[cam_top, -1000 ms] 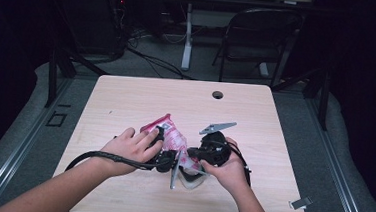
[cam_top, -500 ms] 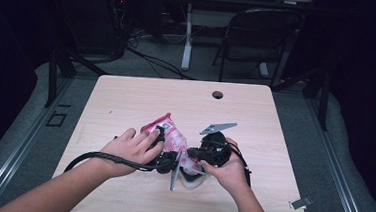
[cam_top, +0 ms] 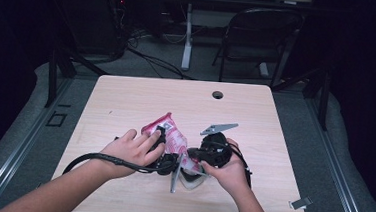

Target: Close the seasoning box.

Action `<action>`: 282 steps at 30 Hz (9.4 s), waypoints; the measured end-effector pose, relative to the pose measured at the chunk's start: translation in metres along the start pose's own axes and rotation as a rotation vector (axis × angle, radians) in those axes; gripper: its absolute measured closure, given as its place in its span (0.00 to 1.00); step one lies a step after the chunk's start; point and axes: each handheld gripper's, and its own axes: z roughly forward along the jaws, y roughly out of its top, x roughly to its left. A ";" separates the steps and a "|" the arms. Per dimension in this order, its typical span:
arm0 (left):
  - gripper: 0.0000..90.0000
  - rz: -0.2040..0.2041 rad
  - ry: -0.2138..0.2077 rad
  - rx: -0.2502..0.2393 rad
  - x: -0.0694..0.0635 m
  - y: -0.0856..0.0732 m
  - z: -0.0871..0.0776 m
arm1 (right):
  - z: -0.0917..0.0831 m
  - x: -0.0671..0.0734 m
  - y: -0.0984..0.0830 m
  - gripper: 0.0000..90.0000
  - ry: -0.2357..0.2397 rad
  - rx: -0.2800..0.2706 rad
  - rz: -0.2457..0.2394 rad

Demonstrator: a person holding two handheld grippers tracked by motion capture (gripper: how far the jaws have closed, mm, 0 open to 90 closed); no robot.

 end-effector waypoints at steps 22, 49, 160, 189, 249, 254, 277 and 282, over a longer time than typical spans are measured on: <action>0.79 0.021 0.023 0.001 -0.001 0.004 0.000 | -0.001 -0.002 -0.001 1.00 -0.014 0.000 0.002; 0.81 0.032 0.047 -0.005 -0.006 0.005 0.003 | 0.002 -0.004 -0.002 1.00 -0.018 -0.004 0.015; 0.98 0.038 0.091 -0.053 -0.016 0.001 -0.010 | 0.000 -0.001 -0.006 1.00 -0.035 0.002 0.023; 0.98 -0.036 0.047 -0.070 -0.043 -0.006 -0.002 | 0.003 -0.001 -0.006 1.00 0.000 0.003 0.041; 0.99 0.081 0.186 -0.066 -0.017 0.000 -0.019 | -0.001 -0.005 -0.008 1.00 -0.025 -0.026 0.064; 0.99 0.069 0.185 -0.067 -0.018 0.000 -0.020 | 0.000 -0.006 -0.009 1.00 -0.025 -0.016 0.065; 0.99 0.083 0.202 -0.077 -0.014 0.005 -0.023 | 0.004 -0.005 -0.011 1.00 -0.042 -0.013 0.074; 0.99 0.080 0.203 -0.071 -0.014 0.006 -0.024 | 0.004 -0.005 -0.011 1.00 -0.046 -0.014 0.076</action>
